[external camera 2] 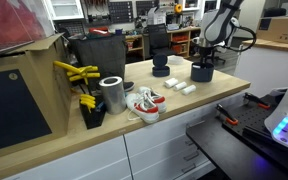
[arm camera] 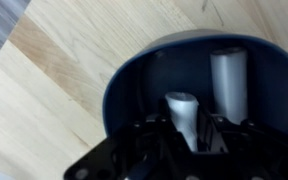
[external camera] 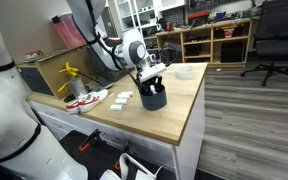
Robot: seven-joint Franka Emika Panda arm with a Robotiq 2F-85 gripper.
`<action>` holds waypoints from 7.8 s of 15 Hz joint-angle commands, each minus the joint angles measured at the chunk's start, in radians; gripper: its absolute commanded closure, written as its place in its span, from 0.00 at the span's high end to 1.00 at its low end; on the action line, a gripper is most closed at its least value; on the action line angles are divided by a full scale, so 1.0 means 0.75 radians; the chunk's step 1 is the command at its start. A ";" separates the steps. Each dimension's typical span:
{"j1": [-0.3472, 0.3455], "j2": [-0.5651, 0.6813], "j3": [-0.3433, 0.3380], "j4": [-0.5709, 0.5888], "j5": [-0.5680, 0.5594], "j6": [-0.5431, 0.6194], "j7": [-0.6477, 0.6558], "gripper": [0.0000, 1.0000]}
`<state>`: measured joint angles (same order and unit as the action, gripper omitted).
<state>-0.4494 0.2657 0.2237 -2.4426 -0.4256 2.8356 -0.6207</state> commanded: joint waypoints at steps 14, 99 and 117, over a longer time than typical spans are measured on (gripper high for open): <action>0.415 -0.297 -0.248 0.154 0.689 -0.724 -0.313 0.07; 0.468 -0.164 -0.367 0.267 0.965 -0.628 0.568 1.00; 0.473 -0.049 -0.415 0.349 0.943 -0.715 1.191 1.00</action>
<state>-0.1058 0.2191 -0.0734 -2.2064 0.3078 2.3380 0.2089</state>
